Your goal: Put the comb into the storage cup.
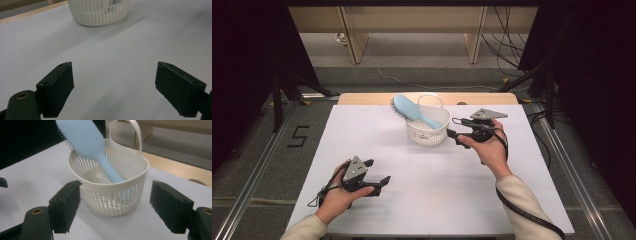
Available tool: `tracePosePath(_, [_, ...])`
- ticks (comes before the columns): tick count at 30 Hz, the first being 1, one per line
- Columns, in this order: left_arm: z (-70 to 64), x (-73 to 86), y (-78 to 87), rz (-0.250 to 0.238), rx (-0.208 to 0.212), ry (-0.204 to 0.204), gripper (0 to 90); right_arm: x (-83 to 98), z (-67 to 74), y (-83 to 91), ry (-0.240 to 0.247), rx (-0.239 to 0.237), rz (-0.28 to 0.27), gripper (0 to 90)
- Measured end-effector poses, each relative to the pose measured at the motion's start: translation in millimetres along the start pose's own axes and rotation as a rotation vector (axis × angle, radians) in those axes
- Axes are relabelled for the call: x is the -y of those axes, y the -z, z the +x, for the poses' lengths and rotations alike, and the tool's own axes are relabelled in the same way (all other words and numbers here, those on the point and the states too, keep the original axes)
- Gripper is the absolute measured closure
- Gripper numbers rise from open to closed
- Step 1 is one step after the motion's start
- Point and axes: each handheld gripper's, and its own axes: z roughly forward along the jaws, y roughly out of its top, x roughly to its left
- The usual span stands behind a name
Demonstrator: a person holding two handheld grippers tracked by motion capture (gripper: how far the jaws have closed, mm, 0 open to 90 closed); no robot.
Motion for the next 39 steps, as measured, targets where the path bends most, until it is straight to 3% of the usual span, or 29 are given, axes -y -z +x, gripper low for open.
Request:
tracePosePath(28, [-0.1,-0.7,1.0,-0.003,-0.005,-0.006,14.6,32.8,-1.0,44.4,0.006,-0.009,0.001,24.6])
tracePosePath(39, [0.0,-0.6,0.9,-0.001,-0.009,-0.005,14.5,49.6,-4.5,61.8,0.0,0.013,0.01,22.9])
